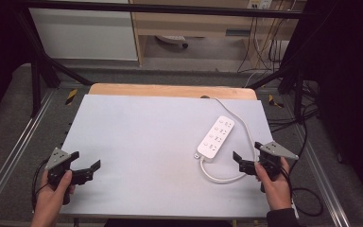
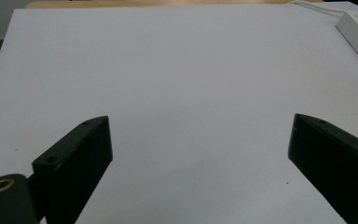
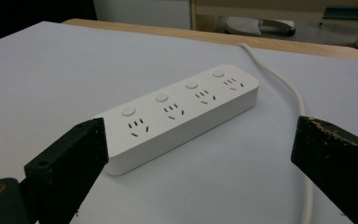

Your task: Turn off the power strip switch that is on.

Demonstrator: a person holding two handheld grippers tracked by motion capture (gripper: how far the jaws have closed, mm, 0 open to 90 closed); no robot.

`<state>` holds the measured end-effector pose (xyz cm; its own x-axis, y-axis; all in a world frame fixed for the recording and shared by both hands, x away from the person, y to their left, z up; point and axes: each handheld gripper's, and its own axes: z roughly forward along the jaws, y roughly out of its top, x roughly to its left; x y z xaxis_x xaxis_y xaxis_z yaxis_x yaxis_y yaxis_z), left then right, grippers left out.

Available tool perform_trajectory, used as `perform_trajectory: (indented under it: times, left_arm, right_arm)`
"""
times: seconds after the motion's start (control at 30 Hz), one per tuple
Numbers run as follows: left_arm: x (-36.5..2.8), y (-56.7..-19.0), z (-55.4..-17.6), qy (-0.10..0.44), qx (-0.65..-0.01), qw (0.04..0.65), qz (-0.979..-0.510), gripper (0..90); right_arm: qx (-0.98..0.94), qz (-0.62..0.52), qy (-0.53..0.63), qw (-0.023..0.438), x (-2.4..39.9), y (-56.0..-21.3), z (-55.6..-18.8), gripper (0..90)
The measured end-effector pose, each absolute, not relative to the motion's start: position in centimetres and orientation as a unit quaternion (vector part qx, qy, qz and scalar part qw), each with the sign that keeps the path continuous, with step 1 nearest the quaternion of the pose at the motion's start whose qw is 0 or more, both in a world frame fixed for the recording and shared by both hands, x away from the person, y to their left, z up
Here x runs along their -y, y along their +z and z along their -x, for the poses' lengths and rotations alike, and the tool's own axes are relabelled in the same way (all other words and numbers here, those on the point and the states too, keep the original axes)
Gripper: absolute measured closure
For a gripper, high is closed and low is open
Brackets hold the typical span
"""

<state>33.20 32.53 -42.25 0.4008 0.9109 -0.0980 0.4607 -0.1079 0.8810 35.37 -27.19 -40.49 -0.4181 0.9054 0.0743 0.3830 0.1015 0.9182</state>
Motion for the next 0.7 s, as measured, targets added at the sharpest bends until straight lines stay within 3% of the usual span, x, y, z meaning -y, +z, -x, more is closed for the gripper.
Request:
perform_trajectory:
  times: [0.7]
  left_arm:
    - [-32.4, -42.2, -33.2, 0.248, -0.485, 0.457, -0.703, 6.0]
  right_arm:
    - [-0.702, -0.481, 0.458, 0.257, 29.8, -43.4, -34.0, 4.9]
